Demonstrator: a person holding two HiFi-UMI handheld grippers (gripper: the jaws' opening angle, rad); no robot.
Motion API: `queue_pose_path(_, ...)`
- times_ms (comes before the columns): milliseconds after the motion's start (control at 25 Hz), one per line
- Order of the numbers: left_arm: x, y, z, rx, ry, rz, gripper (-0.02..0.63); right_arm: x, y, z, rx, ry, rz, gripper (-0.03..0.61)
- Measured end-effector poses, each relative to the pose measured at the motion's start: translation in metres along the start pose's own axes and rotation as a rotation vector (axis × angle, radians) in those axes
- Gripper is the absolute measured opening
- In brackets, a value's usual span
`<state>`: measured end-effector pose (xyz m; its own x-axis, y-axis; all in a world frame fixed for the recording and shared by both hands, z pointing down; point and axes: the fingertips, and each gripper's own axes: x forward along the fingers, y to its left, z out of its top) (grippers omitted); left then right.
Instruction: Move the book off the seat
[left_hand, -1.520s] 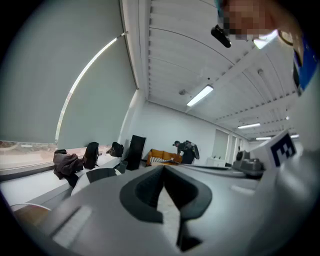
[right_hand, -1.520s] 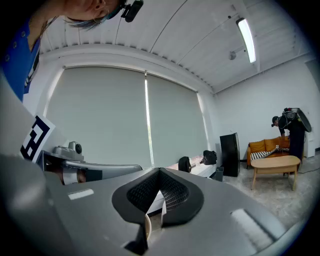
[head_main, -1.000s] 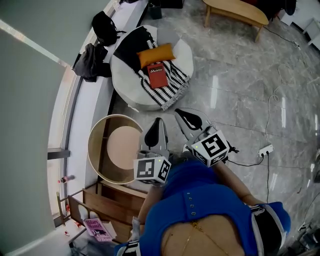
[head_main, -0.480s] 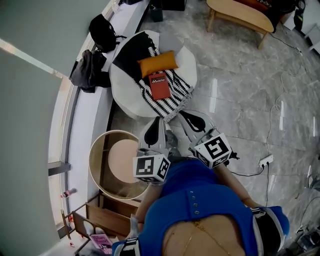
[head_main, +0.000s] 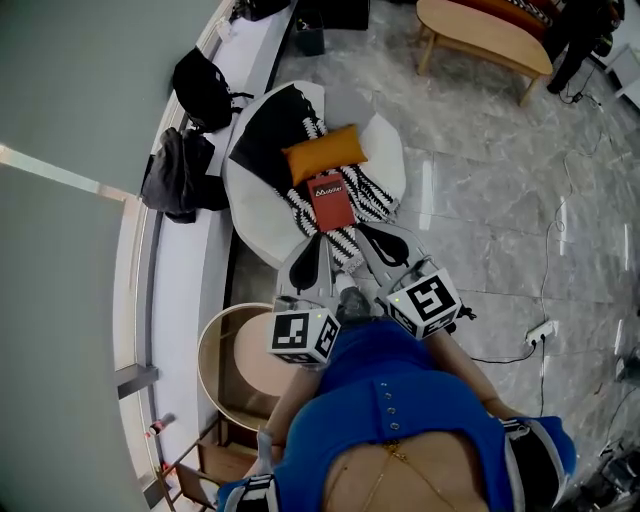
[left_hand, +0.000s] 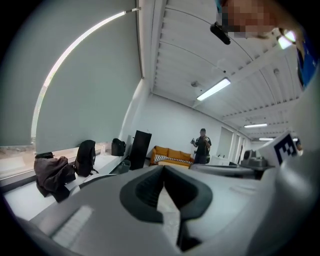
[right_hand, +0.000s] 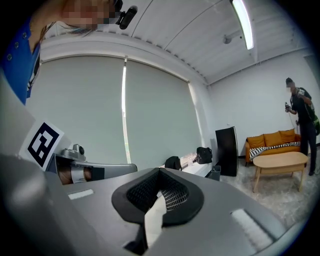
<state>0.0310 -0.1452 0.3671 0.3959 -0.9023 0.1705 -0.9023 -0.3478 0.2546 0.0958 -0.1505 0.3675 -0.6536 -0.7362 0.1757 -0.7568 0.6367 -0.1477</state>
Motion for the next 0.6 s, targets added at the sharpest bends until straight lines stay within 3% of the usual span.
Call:
queue_pose_path(240, 0.022, 0.019, 0.002, -0.007, 0.016, -0.021, 0.002, 0.032, -0.008, 0.002, 0.013, 0.006, -0.003, 0.000)
queue_pose_path(600, 0.052, 0.022, 0.021, 0.005, -0.016, 0.021, 0.002, 0.057, -0.024, 0.019, -0.011, -0.008, 0.053, 0.000)
